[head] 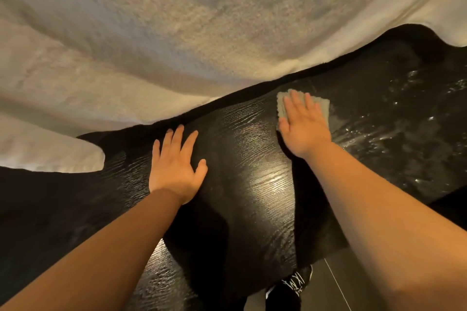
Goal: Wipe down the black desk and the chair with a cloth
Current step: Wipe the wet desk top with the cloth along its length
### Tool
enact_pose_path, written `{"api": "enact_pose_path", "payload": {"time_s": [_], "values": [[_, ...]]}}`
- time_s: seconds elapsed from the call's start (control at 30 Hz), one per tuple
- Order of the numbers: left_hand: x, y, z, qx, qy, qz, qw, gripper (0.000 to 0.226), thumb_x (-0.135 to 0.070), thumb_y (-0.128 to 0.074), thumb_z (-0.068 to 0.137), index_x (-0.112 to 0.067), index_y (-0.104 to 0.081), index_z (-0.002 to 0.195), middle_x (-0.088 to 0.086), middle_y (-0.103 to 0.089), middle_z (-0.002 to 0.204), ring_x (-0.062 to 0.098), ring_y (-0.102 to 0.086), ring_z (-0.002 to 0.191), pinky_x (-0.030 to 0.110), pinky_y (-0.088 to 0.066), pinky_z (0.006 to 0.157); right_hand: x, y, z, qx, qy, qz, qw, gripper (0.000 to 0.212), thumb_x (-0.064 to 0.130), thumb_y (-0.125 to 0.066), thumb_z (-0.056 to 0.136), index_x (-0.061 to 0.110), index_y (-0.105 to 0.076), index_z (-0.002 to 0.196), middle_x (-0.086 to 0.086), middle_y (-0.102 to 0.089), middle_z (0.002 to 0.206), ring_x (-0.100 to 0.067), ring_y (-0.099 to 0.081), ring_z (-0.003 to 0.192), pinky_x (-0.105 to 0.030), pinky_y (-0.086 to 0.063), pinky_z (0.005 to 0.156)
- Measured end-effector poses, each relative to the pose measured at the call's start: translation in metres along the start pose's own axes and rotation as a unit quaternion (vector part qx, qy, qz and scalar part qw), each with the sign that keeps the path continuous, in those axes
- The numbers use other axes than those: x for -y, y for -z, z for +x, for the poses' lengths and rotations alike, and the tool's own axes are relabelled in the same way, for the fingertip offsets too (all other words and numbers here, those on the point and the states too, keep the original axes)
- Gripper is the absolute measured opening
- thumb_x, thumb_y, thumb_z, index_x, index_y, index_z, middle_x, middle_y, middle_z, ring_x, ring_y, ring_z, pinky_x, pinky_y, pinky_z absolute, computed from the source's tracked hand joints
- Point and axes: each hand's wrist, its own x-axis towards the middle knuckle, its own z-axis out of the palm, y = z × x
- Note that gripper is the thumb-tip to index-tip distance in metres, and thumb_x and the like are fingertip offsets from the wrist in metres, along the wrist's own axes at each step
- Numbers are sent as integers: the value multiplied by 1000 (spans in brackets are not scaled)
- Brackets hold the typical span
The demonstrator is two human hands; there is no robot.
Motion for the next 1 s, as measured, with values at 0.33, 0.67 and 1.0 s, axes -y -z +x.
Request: {"api": "enact_pose_path", "payload": {"time_s": [0.33, 0.67, 1.0], "values": [[1, 0, 2, 4, 0, 1, 1000, 79, -64, -28, 95, -34, -17, 167, 4, -8, 177, 28, -3, 163, 55, -6, 131, 89, -10, 0, 33, 133, -12, 991, 67, 50, -15, 108, 23, -1, 168, 1, 10, 175, -29, 16, 159, -45, 9, 129], [-1, 3, -1, -1, -1, 2, 1000, 74, -58, -33, 101, -31, -19, 168, 7, -11, 176, 31, -7, 162, 56, -8, 131, 0, -7, -20, -11, -90, 25, 996, 74, 51, -7, 103, 14, -1, 167, -7, 8, 175, -37, 8, 159, -51, 2, 129], [-72, 2, 30, -20, -50, -78, 995, 58, -40, -53, 101, -21, -47, 156, 8, -39, 165, 31, -31, 154, 59, -21, 127, 13, -30, -53, 17, 84, -14, 996, 73, 53, 0, 102, 17, 4, 166, -4, 16, 174, -28, 21, 158, -49, 2, 129]]}}
